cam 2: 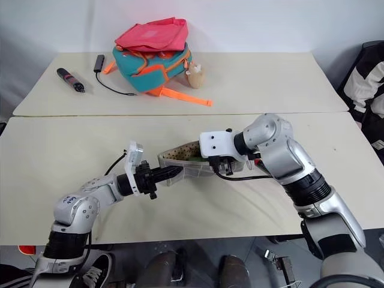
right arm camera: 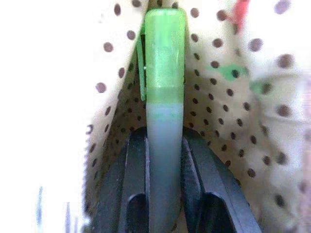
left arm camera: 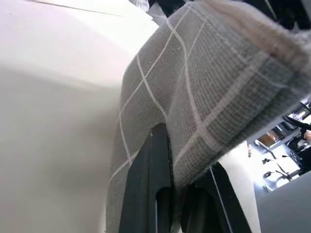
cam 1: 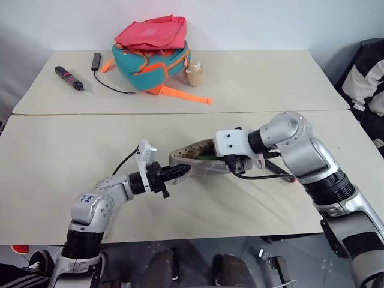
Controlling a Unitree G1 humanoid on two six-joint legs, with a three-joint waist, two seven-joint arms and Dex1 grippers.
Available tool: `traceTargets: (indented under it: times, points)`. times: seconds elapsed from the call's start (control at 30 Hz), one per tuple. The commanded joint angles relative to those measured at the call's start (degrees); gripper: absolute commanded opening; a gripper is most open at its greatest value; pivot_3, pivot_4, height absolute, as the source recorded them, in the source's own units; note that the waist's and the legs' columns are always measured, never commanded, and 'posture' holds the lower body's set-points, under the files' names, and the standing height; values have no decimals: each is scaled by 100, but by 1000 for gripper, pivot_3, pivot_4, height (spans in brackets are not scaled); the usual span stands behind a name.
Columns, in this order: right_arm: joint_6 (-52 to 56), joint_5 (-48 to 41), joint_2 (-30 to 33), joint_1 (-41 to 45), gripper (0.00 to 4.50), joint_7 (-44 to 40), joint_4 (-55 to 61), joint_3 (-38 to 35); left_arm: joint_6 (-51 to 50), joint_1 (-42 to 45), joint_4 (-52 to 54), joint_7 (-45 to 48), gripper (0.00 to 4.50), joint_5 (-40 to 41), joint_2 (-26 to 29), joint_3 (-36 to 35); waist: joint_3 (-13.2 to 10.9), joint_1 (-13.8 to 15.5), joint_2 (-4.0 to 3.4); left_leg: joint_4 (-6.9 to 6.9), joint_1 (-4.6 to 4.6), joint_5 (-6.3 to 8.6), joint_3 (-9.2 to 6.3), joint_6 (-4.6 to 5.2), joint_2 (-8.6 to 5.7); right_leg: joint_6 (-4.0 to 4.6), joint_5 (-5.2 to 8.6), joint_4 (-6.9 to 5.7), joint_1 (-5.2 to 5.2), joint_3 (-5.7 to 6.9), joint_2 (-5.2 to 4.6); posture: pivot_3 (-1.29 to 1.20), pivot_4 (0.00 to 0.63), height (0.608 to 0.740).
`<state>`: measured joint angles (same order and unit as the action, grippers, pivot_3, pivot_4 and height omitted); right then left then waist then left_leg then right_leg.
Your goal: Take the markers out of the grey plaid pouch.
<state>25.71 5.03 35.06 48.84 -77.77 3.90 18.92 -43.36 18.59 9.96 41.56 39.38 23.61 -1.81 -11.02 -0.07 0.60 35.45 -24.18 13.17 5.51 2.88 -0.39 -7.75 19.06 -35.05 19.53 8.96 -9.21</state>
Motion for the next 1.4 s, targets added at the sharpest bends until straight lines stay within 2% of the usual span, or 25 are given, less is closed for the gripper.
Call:
traceTargets:
  times: [0.03,0.27,0.43,0.57,0.73,0.8,0.83,0.97,1.1,1.27,1.4]
  points:
    - [412,-791,-235,29,435,217,399,-611,189,102,3,59,0,-96,30,-26,0,-2,-1,-2,0,-1,1,1,0,0,0,0,1,0,0,0,150,740]
    - [1430,-2230,-975,4,435,906,845,-1426,520,277,-39,-13,0,-362,-35,40,0,-4,0,-8,0,-1,0,2,0,0,0,1,2,0,0,0,150,740]
    - [1669,-2783,-1497,369,435,1919,534,-2174,786,384,-232,79,0,-615,103,11,-1,1,-1,-9,-2,-2,2,2,-1,1,-1,-3,7,0,0,0,150,740]
    - [1867,-3506,-1812,846,435,2782,290,-3056,1479,558,-551,31,0,-1215,364,-32,-1,-1,-1,-16,-2,-3,7,0,-3,2,-1,-6,14,-3,1,0,150,740]
    - [1793,-3584,-1514,808,435,2977,294,-2994,2517,748,-1011,39,0,-1860,596,-74,-1,-16,-1,-33,-2,-4,14,1,-3,2,-1,-2,23,-2,1,0,150,740]
    - [1400,-2931,-866,474,435,2799,153,-2534,3359,796,-1351,-169,0,-2565,928,-75,2,-5,3,-35,-3,-4,21,2,-3,2,-1,-6,29,-3,1,0,150,740]
    - [1170,-2576,-518,239,435,2727,127,-2235,3632,782,-1417,-172,0,-2661,1007,-152,5,-3,9,-35,-3,-4,21,3,-3,2,-1,-5,30,0,0,0,150,740]
    - [967,-2272,252,-590,435,2498,395,-1867,4490,722,-1609,-440,0,-2994,1366,-552,4,-6,8,-39,-4,5,50,18,-6,1,-1,0,38,-3,-20,0,150,740]
    - [853,-2046,893,-1277,435,2140,754,-1483,5266,481,-1604,-589,0,-3659,1722,-484,-1,-23,0,-40,-3,6,58,20,-5,1,-1,-2,44,-4,-24,0,150,740]
    - [479,-1423,1409,-2029,435,2065,867,-944,5848,33,-1474,-1231,0,-4637,2051,-546,-1,-6,0,-40,-1,10,59,17,0,1,-1,1,44,1,-27,0,150,740]
    - [783,-1573,1328,-2181,435,2020,777,-915,5804,-443,-1503,-1604,0,-5122,1970,-395,-2,-8,-2,-38,1,28,61,-6,0,2,-3,-1,44,-1,-35,0,150,740]
